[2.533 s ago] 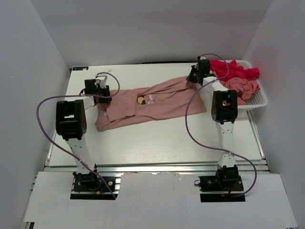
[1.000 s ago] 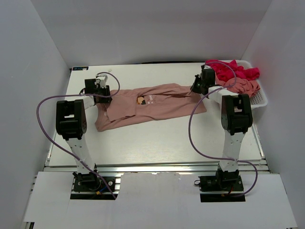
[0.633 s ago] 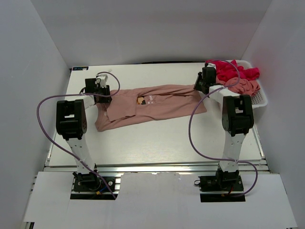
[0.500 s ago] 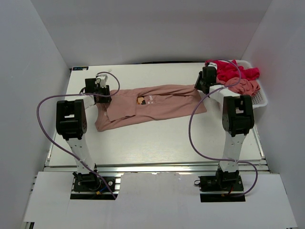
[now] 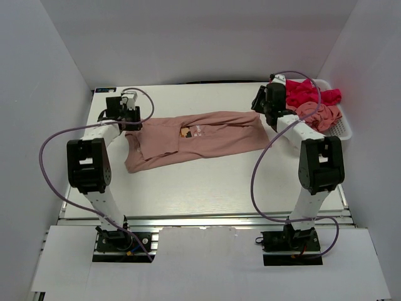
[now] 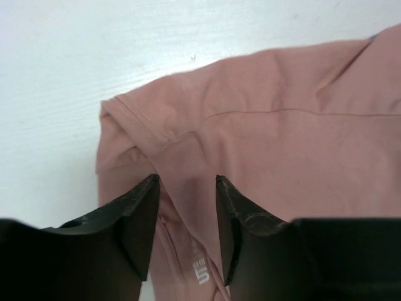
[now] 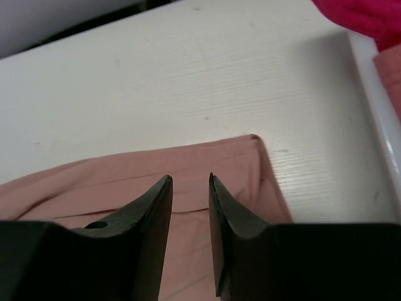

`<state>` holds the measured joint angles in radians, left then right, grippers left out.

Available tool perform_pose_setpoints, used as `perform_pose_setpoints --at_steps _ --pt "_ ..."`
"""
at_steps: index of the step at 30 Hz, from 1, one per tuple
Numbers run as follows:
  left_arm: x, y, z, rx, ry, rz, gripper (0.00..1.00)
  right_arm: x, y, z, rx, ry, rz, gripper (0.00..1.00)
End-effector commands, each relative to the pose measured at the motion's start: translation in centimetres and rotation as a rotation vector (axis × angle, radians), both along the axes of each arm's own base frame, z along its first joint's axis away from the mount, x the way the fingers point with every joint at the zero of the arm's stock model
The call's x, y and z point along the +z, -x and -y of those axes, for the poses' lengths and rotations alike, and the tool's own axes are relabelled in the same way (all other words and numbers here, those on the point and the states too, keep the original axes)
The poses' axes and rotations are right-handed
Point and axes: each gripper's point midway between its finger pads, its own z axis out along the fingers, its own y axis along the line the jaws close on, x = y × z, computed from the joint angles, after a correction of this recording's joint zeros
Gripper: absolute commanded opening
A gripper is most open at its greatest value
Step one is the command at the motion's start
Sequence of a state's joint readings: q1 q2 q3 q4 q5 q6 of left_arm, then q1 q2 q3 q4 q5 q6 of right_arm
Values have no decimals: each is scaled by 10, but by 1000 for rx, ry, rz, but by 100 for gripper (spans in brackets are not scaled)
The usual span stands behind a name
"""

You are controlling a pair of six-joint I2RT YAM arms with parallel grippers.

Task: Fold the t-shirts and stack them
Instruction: Rotate the tshirt 90 degrees

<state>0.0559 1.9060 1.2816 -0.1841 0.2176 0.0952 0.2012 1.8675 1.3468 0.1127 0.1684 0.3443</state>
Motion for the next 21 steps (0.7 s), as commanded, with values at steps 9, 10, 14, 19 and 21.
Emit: perform_pose_setpoints --at_steps 9,10,14,19,21 --pt "10 45 2 35 16 -94 51 26 3 -62 176 -32 63 36" --pt "4 49 2 40 24 -106 51 26 0 -62 189 -4 62 36" --pt "-6 52 9 49 72 -142 51 17 -16 -55 157 65 -3 36" --pt "-23 60 20 37 132 -250 51 -24 -22 -41 93 136 -148 36" --pt "-25 66 21 35 134 -286 51 -39 -23 -38 79 134 -191 36"
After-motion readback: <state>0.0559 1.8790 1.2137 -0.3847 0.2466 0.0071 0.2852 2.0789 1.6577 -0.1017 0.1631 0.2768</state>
